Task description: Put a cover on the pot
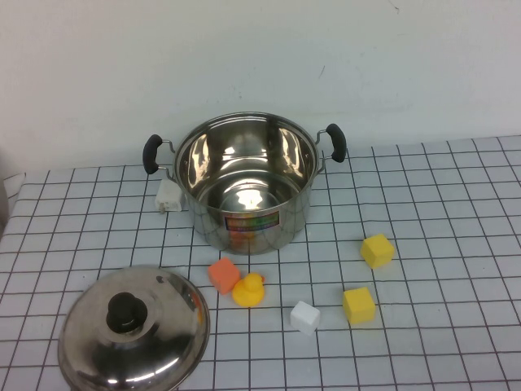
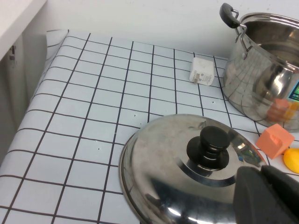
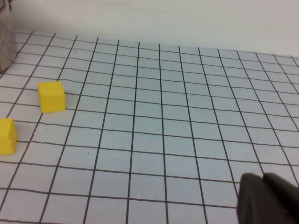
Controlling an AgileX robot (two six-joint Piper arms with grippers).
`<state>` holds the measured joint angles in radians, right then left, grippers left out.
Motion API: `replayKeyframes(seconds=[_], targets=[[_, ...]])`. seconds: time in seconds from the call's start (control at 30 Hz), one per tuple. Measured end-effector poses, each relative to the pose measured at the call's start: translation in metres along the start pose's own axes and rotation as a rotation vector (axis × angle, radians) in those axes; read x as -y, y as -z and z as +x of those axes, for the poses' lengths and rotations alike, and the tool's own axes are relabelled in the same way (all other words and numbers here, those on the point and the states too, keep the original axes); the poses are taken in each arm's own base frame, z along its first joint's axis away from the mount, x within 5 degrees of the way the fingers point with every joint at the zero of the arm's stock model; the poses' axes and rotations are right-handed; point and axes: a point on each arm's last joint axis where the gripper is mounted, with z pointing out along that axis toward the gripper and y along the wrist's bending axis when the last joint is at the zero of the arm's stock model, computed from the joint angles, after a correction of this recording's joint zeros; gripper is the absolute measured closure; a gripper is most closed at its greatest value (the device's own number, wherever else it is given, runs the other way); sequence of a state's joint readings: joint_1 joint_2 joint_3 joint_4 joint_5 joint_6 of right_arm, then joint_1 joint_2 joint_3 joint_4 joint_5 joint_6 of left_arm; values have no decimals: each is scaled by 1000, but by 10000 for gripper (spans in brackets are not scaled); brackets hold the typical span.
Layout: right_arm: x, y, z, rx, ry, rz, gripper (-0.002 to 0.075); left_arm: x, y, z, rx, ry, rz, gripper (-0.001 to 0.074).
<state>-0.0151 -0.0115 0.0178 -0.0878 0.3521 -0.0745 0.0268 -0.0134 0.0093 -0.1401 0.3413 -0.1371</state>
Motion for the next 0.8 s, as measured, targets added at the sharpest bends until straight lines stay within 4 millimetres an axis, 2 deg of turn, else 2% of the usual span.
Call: replayKeyframes(seconds=[0.6, 0.8], targets=[[0, 0, 0, 0, 0, 0, 717, 0, 0, 0, 4, 0, 0, 736], [0, 0, 0, 0, 0, 0, 717, 0, -1, -4, 69, 0, 8, 736]])
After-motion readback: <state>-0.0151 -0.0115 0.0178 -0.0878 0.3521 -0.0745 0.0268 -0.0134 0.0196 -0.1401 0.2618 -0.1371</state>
